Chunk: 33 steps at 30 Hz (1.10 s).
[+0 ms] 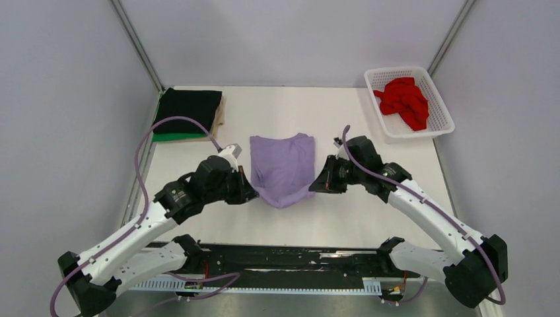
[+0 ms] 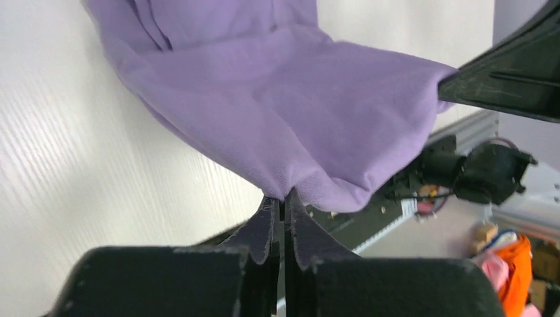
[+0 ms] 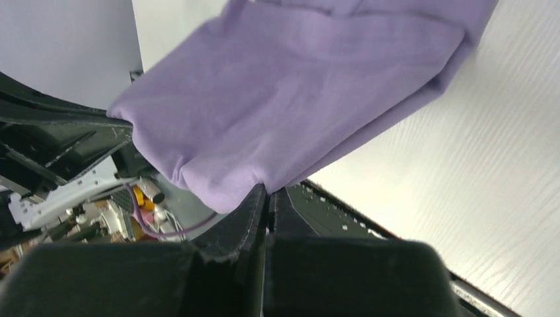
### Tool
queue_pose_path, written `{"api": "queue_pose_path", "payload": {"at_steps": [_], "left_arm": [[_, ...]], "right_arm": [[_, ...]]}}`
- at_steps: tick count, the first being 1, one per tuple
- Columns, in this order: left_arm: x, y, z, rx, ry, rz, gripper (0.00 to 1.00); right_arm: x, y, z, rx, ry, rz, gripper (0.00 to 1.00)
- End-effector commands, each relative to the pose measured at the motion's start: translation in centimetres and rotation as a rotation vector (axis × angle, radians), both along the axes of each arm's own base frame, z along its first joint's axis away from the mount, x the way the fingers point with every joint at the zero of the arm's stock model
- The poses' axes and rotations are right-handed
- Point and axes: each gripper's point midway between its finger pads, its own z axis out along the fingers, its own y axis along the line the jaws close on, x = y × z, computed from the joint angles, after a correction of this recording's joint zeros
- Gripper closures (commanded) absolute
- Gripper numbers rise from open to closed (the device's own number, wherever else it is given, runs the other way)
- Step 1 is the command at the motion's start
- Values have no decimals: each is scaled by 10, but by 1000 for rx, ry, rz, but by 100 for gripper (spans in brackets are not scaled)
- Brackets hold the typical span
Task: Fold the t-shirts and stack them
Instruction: Fold the long partially folded tshirt into a neat square
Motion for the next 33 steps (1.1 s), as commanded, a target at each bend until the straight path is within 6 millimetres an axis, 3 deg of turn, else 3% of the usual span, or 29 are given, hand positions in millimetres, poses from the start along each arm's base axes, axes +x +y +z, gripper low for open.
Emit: {"api": "queue_pose_path", "payload": {"at_steps": [1,11,19,26,33], "left_arm": [[56,8,19,62,-137,106,100],[140,25,32,118,-169,203,100],[193,34,17,140,-109,223,100],[232,42,-1,185,-80,232,100],[267,48,-33,224,-22,255,100]], "right_arm": [[54,-2,30,7,-150,-54,100],[137,-20,42,23,-178,-121,100],[184,-25,40,53,-168,-125,100],[224,-29,14,21,-135,-148,100],[256,-35,-12,-16,-105,-187,100]]}}
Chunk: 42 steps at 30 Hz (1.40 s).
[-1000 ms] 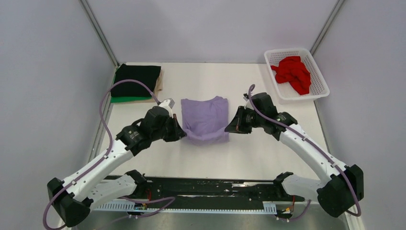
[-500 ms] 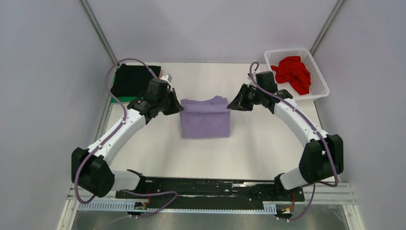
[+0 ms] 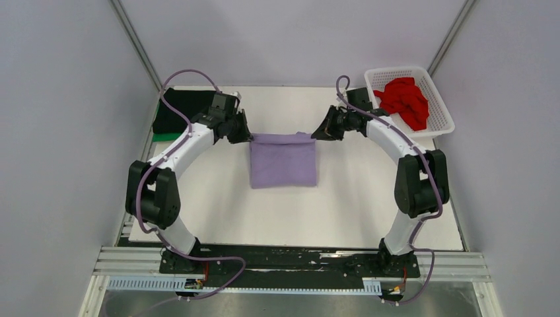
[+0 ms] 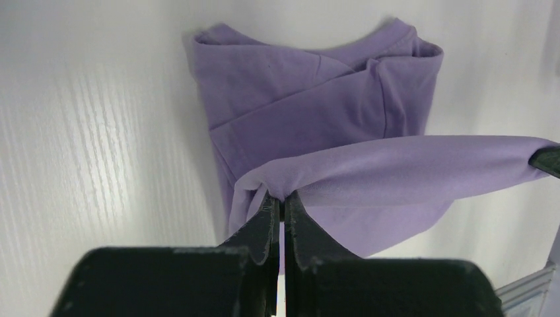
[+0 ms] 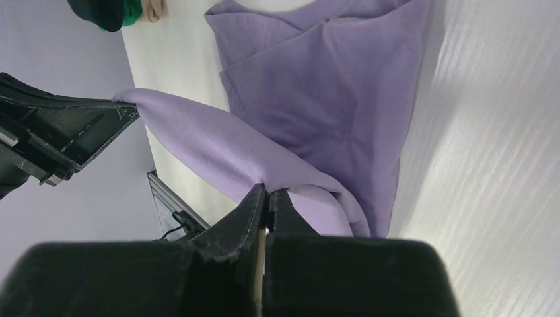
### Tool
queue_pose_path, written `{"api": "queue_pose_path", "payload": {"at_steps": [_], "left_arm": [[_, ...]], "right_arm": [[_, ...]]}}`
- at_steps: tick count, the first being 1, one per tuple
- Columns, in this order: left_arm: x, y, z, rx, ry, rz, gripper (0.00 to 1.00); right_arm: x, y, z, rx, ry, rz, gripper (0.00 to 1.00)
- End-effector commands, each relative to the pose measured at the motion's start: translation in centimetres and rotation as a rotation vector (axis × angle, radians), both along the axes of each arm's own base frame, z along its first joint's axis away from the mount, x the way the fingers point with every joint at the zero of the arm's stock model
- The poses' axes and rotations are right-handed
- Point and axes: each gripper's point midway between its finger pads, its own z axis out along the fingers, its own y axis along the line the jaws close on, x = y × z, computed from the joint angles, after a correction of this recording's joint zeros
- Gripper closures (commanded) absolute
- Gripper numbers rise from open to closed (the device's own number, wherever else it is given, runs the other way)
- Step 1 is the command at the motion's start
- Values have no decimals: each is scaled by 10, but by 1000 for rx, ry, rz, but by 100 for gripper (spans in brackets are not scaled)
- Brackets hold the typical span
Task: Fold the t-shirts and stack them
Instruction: Fold the long partially folded tshirt into a neat square, then smooth out wrinkles on the folded tshirt
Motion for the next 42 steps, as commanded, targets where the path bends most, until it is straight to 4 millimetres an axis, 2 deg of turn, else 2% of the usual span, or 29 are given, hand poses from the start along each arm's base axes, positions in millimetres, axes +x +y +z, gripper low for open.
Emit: {"api": "queue_pose_path", "payload": {"at_steps": [1,6,11,14,15,16,17,18,19,20,21,22,23,25,28,32,33,37,42], "left_arm": [[33,14,1,45,-50,30,100],[56,19,-23,84,-25,65,100],[69,24,-49,106,16,93,100],[78,27,-59,123,29,111,100],[79,28,-67,131,46,113,100],[82,28,-66,130,42,114,100],[85,27,-69,130,49,113,87],[86,27,-70,128,48,114,75],[90,26,-68,121,35,113,50],[92,23,-65,108,28,105,29],[94,18,-56,87,10,90,10],[95,17,-51,78,0,85,5],[95,13,-40,55,-22,72,1],[93,8,-23,19,-61,56,0],[87,0,1,-42,-115,20,0],[73,-22,15,-157,-137,-67,0],[70,-25,11,-174,-122,-79,0],[71,-30,-8,-190,-65,-76,0],[81,-36,-30,-213,-18,-62,0]], "right_arm": [[36,-12,4,-34,-87,-38,100],[58,-14,-13,-48,-86,-37,100],[77,-12,-35,-50,-64,-29,100],[86,-15,-50,-59,-49,-33,93],[90,-17,-55,-60,-42,-38,90],[95,-17,-57,-58,-44,-38,84],[100,-18,-58,-53,-48,-36,73],[105,-17,-58,-47,-60,-22,57],[110,-17,-56,-45,-78,-6,38],[112,-16,-53,-38,-90,12,22],[112,-15,-47,-34,-101,25,11],[110,-14,-41,-32,-111,34,2],[106,-14,-35,-26,-123,46,0],[94,-10,-18,-1,-151,69,0],[65,5,-10,45,-176,132,0],[42,34,14,150,-218,214,0],[40,42,19,178,-227,226,0],[51,64,19,220,-209,222,0],[90,67,-12,220,-134,105,0]]}}
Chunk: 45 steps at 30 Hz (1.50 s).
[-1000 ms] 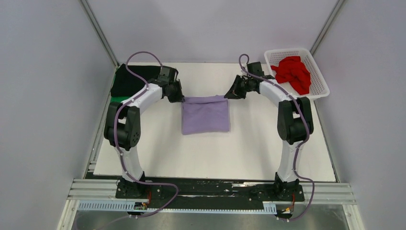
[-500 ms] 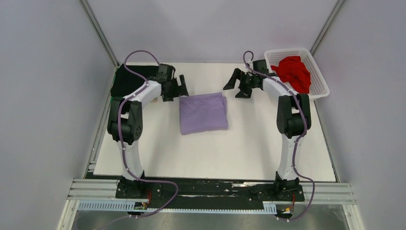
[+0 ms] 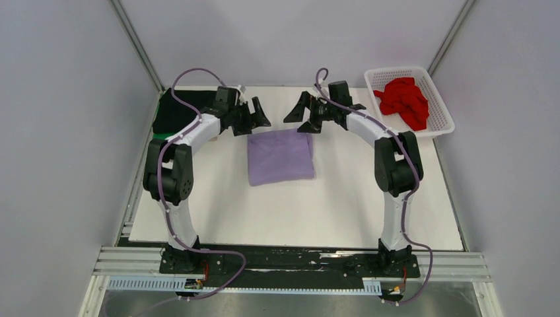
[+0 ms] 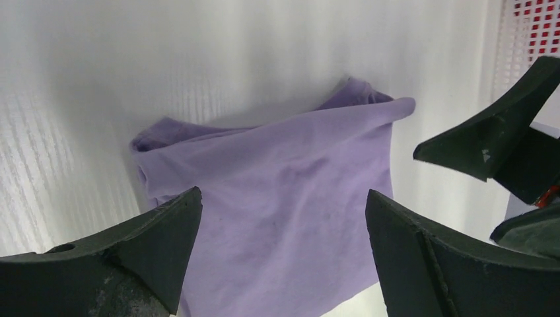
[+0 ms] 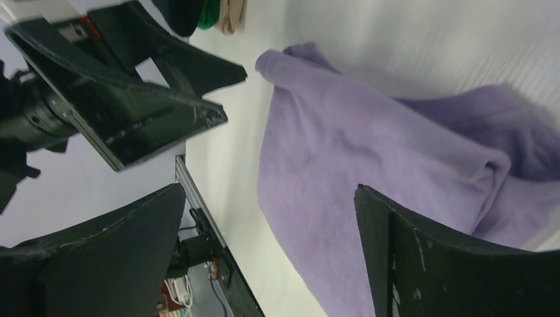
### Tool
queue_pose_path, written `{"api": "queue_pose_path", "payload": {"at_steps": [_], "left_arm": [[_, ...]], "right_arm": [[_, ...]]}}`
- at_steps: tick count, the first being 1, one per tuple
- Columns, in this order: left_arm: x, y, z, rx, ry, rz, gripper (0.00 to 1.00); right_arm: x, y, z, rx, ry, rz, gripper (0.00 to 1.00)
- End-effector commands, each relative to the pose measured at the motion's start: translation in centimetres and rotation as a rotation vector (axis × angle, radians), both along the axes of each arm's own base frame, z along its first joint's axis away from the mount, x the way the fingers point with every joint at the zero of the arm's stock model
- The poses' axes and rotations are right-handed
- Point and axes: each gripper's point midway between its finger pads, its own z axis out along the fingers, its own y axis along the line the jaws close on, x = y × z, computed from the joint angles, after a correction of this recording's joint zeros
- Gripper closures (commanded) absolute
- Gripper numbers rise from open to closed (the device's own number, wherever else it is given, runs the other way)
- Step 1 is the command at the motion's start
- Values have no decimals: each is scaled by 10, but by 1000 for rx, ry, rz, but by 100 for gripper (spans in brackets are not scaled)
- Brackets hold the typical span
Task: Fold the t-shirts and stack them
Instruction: Smooth out wrinkles on the folded tshirt
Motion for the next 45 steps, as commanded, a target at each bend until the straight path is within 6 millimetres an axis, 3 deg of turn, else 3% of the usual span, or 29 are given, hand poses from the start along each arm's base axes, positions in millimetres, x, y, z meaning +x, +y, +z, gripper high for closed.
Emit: {"api": "queue_pose_path", "payload": {"at_steps": [1,8,9,10,11,12,13,17,20,23,25,26,28,32,33,34,35,36,37,38,41,45], "left_arm": [[12,-11,-11,-45,24,-1,0],[36,-22,-46,-69,76,9,0],[37,-22,-59,-63,103,13,0],[42,-23,-59,-60,100,14,0],[40,-22,-74,-45,136,17,0],[44,-21,-76,-39,138,24,0],[42,-20,-90,-27,171,28,0],[31,-18,-111,-13,236,28,0],[24,-17,-103,-20,235,14,0],[35,-7,-63,39,134,35,0],[41,0,-32,66,71,50,0],[40,1,-23,72,57,52,0],[37,4,17,69,-23,48,0],[6,-8,46,15,-58,-24,0],[-8,-12,39,-9,-30,-56,0],[-15,-19,50,-41,-58,-76,0],[-30,-25,40,-67,-23,-109,0],[-37,-34,51,-99,-55,-131,0],[-52,-39,38,-120,-18,-159,0],[-59,-49,45,-147,-42,-185,0],[-91,-70,23,-188,8,-264,0],[-126,-97,-10,-260,81,-376,0]], "right_arm": [[49,-4,-16,37,36,-124,0],[93,-43,-88,-27,167,-329,0],[92,-47,-97,-30,190,-341,0],[90,-50,-103,-28,210,-343,0],[88,-52,-109,-35,224,-346,0],[85,-54,-116,-44,237,-349,0],[81,-54,-121,-50,247,-345,0],[69,-57,-133,-73,266,-338,0],[70,-60,-122,-82,230,-330,0],[79,-65,-87,-112,133,-329,0],[82,-68,-49,-118,48,-328,0],[79,-69,-34,-122,16,-328,0],[67,-69,-9,-125,-30,-325,0],[16,-45,15,-66,-36,-227,0],[0,-34,16,-34,-19,-189,0],[-16,-24,19,4,0,-151,0],[-29,-14,21,37,19,-122,0],[-42,-4,20,66,33,-90,0],[-52,4,20,87,47,-71,0],[-60,9,17,97,63,-61,0],[-66,11,-3,102,117,-94,0],[-81,-2,-58,33,256,-166,0]]}}
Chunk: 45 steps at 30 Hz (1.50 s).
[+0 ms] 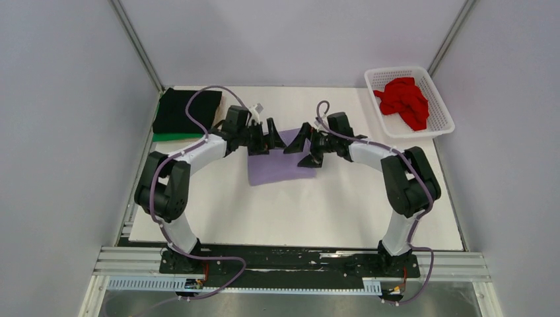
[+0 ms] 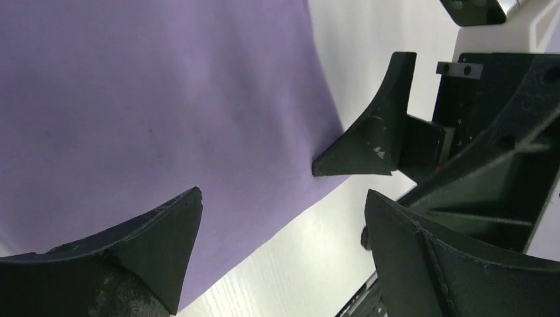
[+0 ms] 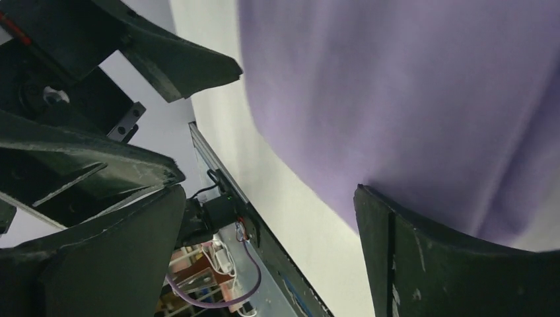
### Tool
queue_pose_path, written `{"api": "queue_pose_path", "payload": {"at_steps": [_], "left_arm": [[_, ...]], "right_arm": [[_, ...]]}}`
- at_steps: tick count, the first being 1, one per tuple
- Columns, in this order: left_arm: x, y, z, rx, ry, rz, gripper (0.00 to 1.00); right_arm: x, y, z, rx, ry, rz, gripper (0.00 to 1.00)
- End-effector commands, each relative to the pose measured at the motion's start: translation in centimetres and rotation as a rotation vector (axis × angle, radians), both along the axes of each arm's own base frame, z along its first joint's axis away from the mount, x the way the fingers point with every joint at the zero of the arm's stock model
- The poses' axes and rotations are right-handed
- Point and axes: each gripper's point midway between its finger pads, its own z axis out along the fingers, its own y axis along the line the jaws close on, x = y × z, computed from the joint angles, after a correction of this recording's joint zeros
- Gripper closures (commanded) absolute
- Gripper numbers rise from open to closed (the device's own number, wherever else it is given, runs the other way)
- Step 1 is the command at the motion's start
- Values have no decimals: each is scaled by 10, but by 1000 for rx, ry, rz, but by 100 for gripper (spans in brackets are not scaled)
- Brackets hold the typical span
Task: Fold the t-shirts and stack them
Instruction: Smooth out wrinkles on the folded tshirt, then put the neatly folded tshirt into the corner of the board with the left arm
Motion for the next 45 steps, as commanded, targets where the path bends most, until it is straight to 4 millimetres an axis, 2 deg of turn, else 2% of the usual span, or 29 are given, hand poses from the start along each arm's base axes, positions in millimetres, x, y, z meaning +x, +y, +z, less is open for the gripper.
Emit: {"api": "queue_pose_path", "payload": {"at_steps": [1,4,6,9,11,14,17,21,24,26,28,32,36,40,45], "left_arm": [[-44,-38,-26,-133,80,-171,0],[-63,-42,-52,-136,125,-205,0],[-76,-37,-77,-98,169,-219,0],[-95,-12,-117,41,238,-180,0],[-105,8,-135,145,267,-151,0],[-115,30,-141,256,283,-136,0],[-106,43,-125,329,225,-102,0],[-90,58,-83,397,111,-33,0],[-83,59,-46,376,36,-6,0],[-79,63,-32,375,4,38,0],[-75,72,-26,383,-6,103,0],[-68,94,-37,356,75,234,0],[-56,101,-53,289,135,317,0],[-42,94,-63,251,157,329,0],[-34,81,-85,226,215,302,4]], "right_arm": [[3,-19,-46,-37,114,-129,0],[-24,-39,-92,-107,236,-173,0],[-36,-53,-111,-146,281,-204,0],[-49,-73,-132,-207,320,-254,0],[-53,-82,-138,-235,323,-275,0],[-50,-88,-137,-276,293,-286,0],[-49,-97,-135,-336,276,-303,0],[-42,-103,-121,-375,204,-299,0],[-39,-93,-102,-337,129,-228,0],[-39,-83,-85,-311,63,-172,0],[-36,-76,-67,-290,-3,-146,0],[-29,-74,-16,-240,-133,-180,0],[-25,-91,28,-243,-262,-302,0],[-32,-117,48,-295,-347,-417,0],[-45,-145,56,-375,-375,-512,0]]}}
